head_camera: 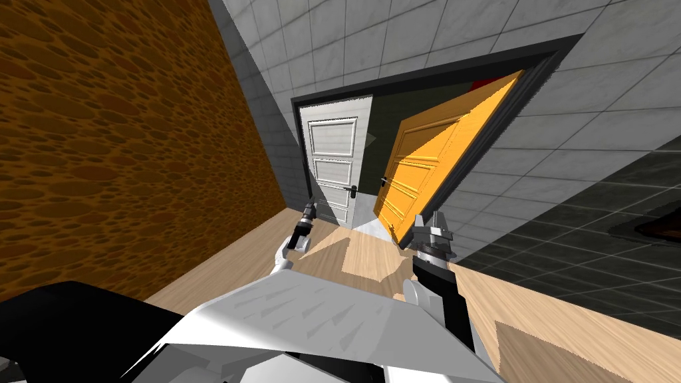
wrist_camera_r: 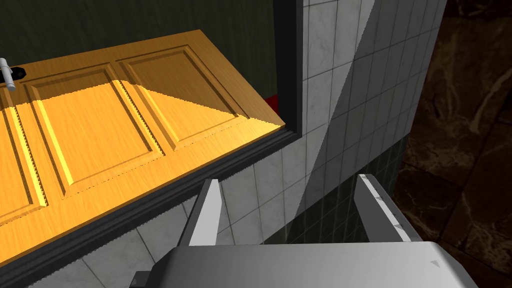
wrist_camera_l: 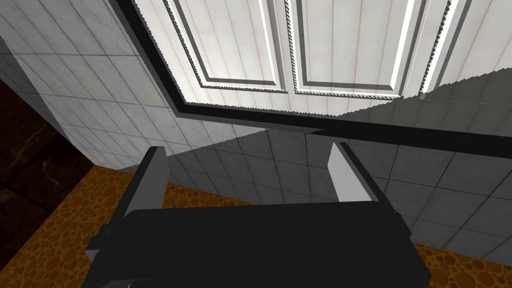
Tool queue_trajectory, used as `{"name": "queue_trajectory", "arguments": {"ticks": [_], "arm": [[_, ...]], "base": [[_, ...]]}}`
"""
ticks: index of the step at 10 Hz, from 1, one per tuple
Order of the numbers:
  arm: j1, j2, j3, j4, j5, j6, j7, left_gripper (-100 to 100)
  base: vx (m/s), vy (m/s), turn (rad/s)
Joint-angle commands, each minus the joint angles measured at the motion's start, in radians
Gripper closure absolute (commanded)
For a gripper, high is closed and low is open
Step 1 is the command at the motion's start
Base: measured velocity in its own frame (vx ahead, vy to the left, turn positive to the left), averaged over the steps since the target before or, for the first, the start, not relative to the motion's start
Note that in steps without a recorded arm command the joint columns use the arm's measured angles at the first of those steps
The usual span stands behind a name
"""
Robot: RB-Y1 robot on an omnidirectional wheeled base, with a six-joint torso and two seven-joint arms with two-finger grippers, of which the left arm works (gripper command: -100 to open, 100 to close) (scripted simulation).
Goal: Push the door open
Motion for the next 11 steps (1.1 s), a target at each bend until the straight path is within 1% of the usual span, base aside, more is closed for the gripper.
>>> {"name": "queue_trajectory", "arguments": {"ticks": [1,8,9,11], "arm": [[-0.024,0.001,-0.001,0.043,0.002,0.002,0.003,-100],[-0.148,0.004,-0.001,0.251,0.011,-0.001,0.014,-100],[-0.148,0.004,-0.001,0.258,0.011,-0.001,0.014,-100],[-0.183,0.003,-0.001,0.319,0.014,-0.002,0.017,-100]], "base": [[0.097,-0.031,-0.020],[0.102,-0.017,-0.020],[0.056,-0.005,-0.004],[0.064,-0.008,-0.018]]}}
